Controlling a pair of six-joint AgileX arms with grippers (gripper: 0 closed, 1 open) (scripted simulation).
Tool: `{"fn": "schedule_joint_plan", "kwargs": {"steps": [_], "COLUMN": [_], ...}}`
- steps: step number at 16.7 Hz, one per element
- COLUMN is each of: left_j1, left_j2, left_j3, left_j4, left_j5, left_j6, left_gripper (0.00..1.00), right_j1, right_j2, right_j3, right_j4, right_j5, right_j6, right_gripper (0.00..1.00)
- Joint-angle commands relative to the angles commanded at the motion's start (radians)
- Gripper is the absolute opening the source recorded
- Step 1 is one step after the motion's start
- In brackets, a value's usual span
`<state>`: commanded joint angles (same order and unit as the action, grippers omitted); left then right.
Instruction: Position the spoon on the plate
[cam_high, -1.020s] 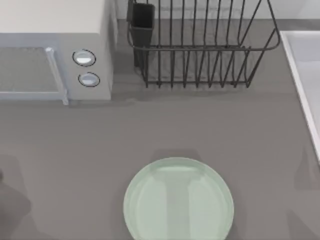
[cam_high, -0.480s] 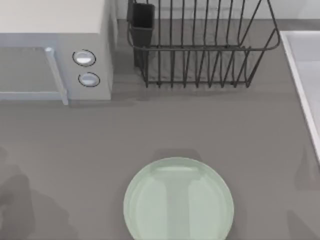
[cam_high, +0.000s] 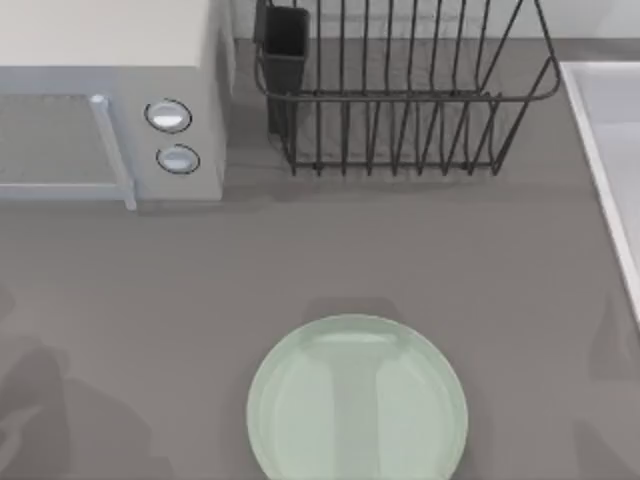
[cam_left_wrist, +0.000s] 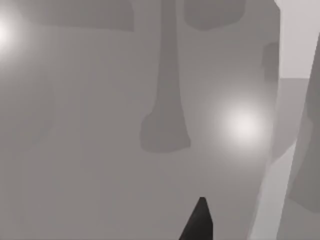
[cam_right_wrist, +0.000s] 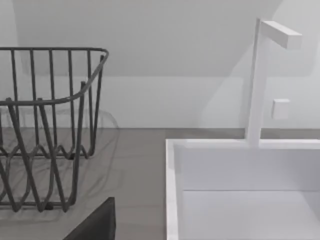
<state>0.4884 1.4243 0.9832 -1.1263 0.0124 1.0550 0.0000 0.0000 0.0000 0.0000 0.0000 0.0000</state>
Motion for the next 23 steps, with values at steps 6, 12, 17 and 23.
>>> {"fn": "schedule_joint_plan", "kwargs": {"steps": [6, 12, 17, 23], "left_j1": [-0.086, -0.271, -0.482, -0.8], "left_j2": [0.08, 0.224, 0.339, 0.457], "left_j3": [0.033, 0.087, 0.136, 0.227], "left_j4": [0.032, 0.042, 0.015, -0.024], "left_j5": [-0.021, -0.042, -0.032, 0.011], "left_j6": [-0.269, -0.909, -1.65, -2.557], "left_gripper": [0.0, 0.0, 0.0, 0.0], "right_j1": [0.0, 0.0, 0.0, 0.0], "right_j2": [0.0, 0.0, 0.0, 0.0], "right_j3": [0.0, 0.0, 0.0, 0.0], "right_j4": [0.0, 0.0, 0.0, 0.0], "right_j5": [0.0, 0.0, 0.0, 0.0], "right_j6": [0.0, 0.0, 0.0, 0.0], "right_gripper": [1.0, 1.0, 1.0, 1.0]}}
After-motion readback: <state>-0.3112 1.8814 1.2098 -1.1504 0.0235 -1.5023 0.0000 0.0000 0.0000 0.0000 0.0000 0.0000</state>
